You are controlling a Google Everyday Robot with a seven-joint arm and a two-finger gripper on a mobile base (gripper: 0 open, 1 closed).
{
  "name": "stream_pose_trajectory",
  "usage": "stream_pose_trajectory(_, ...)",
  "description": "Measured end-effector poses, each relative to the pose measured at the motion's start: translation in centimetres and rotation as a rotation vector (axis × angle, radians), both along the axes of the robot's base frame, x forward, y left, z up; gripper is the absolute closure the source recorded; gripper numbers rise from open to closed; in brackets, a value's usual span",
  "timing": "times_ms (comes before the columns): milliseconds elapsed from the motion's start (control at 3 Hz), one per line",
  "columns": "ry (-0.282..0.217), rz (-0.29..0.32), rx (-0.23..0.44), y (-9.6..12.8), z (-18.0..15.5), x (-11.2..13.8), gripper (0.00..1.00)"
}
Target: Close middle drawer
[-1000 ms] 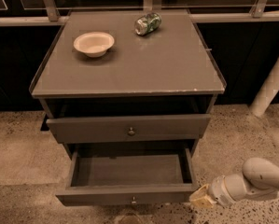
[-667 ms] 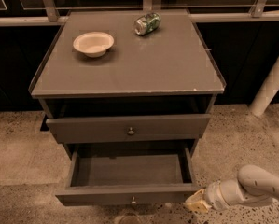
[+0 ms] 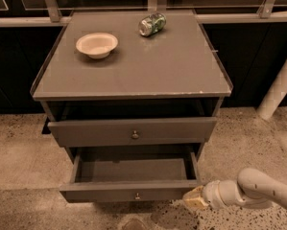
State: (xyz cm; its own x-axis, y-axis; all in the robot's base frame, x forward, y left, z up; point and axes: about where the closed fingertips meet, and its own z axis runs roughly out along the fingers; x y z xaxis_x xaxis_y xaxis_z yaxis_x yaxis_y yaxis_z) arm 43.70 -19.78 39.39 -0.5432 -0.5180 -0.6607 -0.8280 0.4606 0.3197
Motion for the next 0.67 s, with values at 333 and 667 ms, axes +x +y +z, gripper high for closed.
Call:
stream_pose_trajectory(333, -0.096, -0.029, -0.004, 0.9, 1.3, 3.0, 1.00)
stream_pose_trajectory(667, -0.157, -0.057, 0.006, 1.7, 2.1, 5.6, 1.00)
